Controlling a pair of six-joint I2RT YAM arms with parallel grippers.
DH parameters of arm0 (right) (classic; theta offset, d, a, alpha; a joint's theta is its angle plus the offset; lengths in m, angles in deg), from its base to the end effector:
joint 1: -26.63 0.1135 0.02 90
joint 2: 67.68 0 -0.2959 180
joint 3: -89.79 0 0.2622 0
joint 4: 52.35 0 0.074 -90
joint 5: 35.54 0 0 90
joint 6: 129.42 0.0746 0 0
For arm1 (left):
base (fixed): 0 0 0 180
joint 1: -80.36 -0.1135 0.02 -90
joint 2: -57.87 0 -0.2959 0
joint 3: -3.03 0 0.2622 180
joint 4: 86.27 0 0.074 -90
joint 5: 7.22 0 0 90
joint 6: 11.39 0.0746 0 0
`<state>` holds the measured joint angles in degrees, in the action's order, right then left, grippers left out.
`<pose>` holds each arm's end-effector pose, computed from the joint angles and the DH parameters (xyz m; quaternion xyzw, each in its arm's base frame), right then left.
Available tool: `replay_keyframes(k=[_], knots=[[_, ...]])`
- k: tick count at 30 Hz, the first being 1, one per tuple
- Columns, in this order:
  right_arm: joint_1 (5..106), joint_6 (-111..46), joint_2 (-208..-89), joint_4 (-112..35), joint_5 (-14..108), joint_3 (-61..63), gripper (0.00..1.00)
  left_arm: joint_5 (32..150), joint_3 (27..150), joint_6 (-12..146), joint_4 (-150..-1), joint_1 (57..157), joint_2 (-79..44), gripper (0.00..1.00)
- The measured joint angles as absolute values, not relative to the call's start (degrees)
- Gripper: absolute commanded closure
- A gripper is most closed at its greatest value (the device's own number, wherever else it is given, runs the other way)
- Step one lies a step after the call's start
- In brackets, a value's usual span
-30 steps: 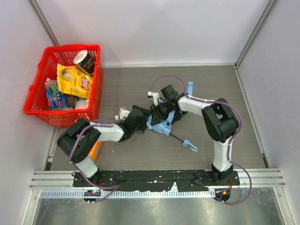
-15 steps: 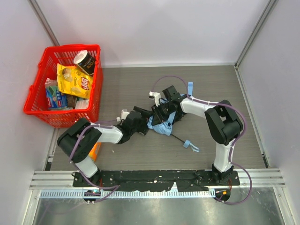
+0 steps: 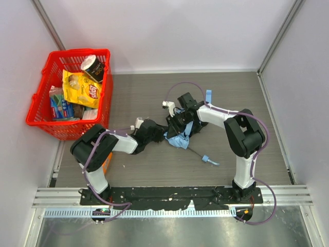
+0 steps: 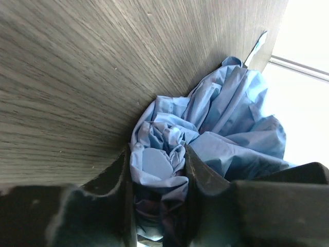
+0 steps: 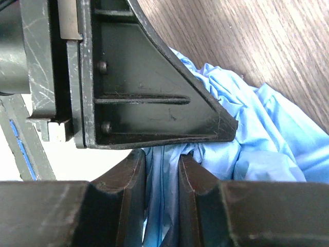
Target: Put away the umbrella
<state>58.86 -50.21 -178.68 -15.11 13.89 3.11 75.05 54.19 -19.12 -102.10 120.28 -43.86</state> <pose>0.3355 0.2689 0.1669 -0.4126 0.8147 0.3731 0.1639 0.2889 -0.2286 0.1164 -0.4546 0.7587 -0.4099 0.2228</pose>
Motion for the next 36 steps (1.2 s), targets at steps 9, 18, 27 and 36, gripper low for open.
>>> replay_keyframes(k=[9,18,27,36], knots=[[59.21,-48.94,-178.52,-14.37,16.05,2.98,0.37,75.71,54.78,-15.63,-101.03,119.93,-43.99,1.0],[60.89,-41.9,-167.16,-10.63,25.34,7.39,0.31,76.47,54.91,-12.85,-96.77,119.87,-41.9,1.0],[54.16,-31.12,-151.82,-12.03,34.8,9.16,0.33,76.89,54.23,-11.61,-93.47,119.63,-39.71,1.0],[49.99,-23.61,-158.85,-18.1,40.97,7.92,0.79,77.26,57.99,-11.65,-85.31,119.61,-39.4,1.0]])
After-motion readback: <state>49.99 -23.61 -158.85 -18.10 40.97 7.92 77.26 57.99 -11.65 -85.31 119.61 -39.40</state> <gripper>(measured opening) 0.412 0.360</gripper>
